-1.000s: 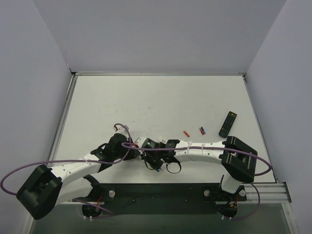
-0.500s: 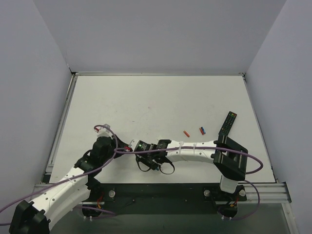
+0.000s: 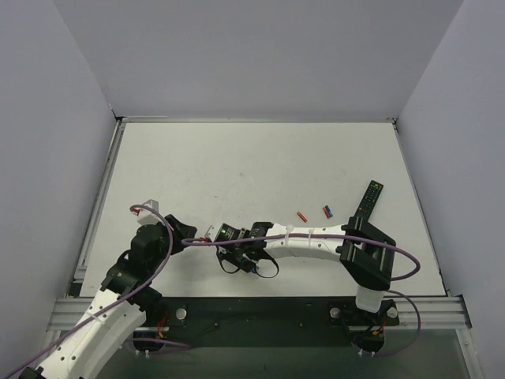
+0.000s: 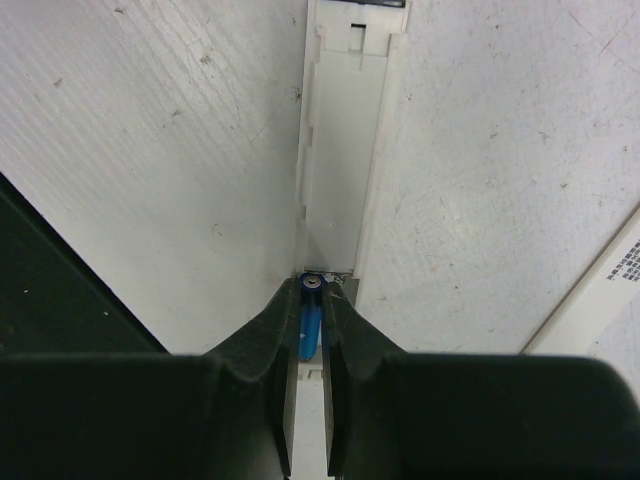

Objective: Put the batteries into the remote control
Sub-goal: Load the battery into the remote control.

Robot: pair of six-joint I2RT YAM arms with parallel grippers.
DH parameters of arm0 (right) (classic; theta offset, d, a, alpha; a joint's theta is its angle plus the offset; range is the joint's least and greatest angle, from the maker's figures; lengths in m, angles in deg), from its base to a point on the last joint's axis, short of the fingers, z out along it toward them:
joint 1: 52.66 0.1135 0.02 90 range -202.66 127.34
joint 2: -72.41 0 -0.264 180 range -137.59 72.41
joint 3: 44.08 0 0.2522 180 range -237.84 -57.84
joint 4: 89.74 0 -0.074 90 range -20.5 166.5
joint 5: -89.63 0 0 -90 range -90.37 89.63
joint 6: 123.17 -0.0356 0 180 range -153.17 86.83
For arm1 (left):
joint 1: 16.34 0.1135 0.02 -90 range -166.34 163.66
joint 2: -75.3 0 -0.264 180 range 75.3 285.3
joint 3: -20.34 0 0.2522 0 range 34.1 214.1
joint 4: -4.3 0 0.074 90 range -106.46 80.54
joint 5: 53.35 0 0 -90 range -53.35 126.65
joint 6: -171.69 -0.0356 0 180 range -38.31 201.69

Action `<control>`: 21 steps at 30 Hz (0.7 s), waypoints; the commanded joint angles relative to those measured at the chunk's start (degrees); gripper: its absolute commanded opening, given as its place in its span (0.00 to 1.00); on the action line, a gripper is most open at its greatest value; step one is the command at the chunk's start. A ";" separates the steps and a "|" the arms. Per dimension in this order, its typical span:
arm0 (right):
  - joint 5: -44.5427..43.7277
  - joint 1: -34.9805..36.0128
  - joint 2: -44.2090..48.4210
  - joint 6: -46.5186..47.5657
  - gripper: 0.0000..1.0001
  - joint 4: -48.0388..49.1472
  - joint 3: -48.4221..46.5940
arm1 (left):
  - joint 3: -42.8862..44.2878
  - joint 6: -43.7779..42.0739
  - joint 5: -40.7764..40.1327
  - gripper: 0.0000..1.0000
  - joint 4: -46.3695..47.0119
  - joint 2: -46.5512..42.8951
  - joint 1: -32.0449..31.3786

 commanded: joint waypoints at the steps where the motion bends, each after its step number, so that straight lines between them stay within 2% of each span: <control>1: 0.52 -0.30 -2.85 -0.16 0.07 -10.58 1.82 | 5.68 -4.63 -1.91 0.55 -2.74 0.03 0.31; 21: 1.40 -0.83 1.64 0.63 0.30 -10.05 -3.02 | 4.81 -5.77 2.83 0.56 0.33 3.19 0.31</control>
